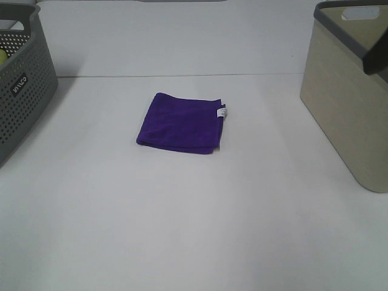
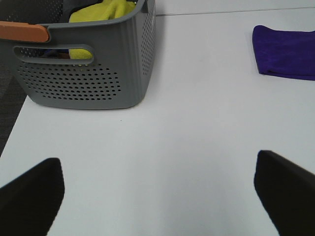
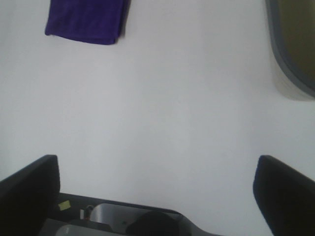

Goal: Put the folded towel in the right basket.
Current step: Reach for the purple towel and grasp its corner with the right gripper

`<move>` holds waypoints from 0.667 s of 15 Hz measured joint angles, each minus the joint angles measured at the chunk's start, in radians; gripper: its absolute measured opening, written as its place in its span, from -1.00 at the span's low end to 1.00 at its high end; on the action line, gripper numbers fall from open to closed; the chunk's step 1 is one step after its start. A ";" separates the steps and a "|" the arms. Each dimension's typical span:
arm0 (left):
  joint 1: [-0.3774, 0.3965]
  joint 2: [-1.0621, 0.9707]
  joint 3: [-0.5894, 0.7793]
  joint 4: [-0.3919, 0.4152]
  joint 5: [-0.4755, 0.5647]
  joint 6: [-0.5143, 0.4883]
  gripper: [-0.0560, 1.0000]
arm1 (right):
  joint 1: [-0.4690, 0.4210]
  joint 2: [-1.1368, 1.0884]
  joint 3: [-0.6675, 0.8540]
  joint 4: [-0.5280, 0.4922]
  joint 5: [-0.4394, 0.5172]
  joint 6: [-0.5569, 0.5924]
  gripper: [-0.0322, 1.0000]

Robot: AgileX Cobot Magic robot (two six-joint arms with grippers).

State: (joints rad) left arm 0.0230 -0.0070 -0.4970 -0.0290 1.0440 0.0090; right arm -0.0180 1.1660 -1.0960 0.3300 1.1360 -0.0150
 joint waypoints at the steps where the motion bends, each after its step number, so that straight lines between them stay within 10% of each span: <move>1: 0.000 0.000 0.000 0.000 0.000 0.000 0.98 | 0.004 0.070 -0.043 0.039 -0.020 0.000 0.94; 6: 0.000 0.000 0.000 0.000 0.000 0.000 0.98 | 0.279 0.499 -0.338 0.040 -0.095 0.056 0.93; 10: 0.000 0.000 0.000 0.000 0.000 0.000 0.98 | 0.336 0.804 -0.587 0.048 -0.111 0.079 0.93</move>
State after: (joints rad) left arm 0.0230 -0.0070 -0.4970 -0.0290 1.0440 0.0090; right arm 0.3180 1.9700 -1.6830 0.3780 1.0250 0.0640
